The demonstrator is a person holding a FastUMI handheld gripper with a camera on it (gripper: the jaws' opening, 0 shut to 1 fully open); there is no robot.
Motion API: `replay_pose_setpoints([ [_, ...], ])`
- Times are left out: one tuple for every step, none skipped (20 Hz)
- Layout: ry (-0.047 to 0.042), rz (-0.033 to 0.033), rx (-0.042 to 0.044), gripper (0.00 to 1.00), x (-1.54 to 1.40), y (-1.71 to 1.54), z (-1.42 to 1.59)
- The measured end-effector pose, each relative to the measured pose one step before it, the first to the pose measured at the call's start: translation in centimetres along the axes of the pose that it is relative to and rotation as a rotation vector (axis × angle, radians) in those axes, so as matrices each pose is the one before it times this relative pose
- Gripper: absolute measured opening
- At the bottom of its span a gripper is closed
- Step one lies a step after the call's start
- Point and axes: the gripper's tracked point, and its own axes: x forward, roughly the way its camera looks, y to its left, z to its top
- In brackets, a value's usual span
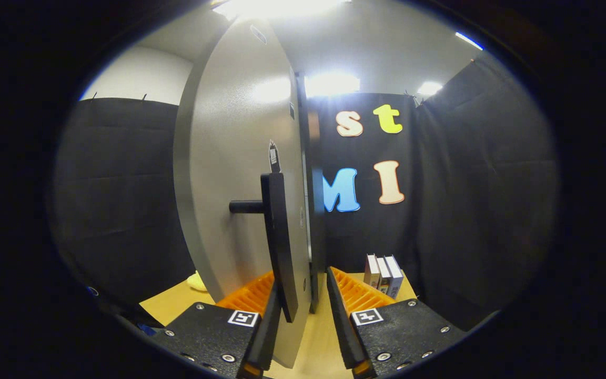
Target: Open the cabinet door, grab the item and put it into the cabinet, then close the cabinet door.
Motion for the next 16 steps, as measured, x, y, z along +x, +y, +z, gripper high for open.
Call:
replay_pose_setpoints([
  [-0.00284, -0.01300, 0.00208, 0.50, -0.083, -0.150, -0.180],
  [-0.00828, -0.02163, -0.00063, 0.53, -0.363, -0.500, -0.007],
  [-0.00836, -0.02592, 0.00001, 0.56, -0.236, -0.460, 0.141],
  [-0.01088, -0.01715, -0.00411, 0.64, -0.043, -0.207, 0.080],
  [-0.00805, -0.01264, -0.00139, 0.67, -0.213, -0.140, -0.003],
  [-0.01152, -0.01325, 0.00674, 0.68, -0.414, -0.154, -0.136],
  [-0.01843, -0.00994, 0.00568, 0.70, -0.620, -0.176, 0.055],
  [-0.02452, -0.00747, 0.00547, 0.77, -0.734, -0.115, 0.001],
  [-0.02497, 0.00278, 0.00944, 0.82, -0.864, -0.049, -0.023],
  [-0.01241, 0.00184, 0.00552, 0.88, -0.884, -0.114, -0.677],
  [-0.00206, 0.00546, -0.00462, 0.90, -0.924, -0.001, -1.060],
  [0.01773, 0.00483, -0.00490, 0.92, -1.121, 0.083, -1.771],
  [0.03022, 0.00878, 0.00812, 0.93, -1.162, 0.284, -2.072],
  [0.02495, 0.01778, 0.02159, 0.94, -0.897, 0.654, -2.050],
  [0.00991, 0.01712, 0.01711, 0.94, -0.717, 0.769, -1.841],
  [0.01217, 0.01027, 0.00425, 0.94, -0.428, 0.796, -1.867],
])
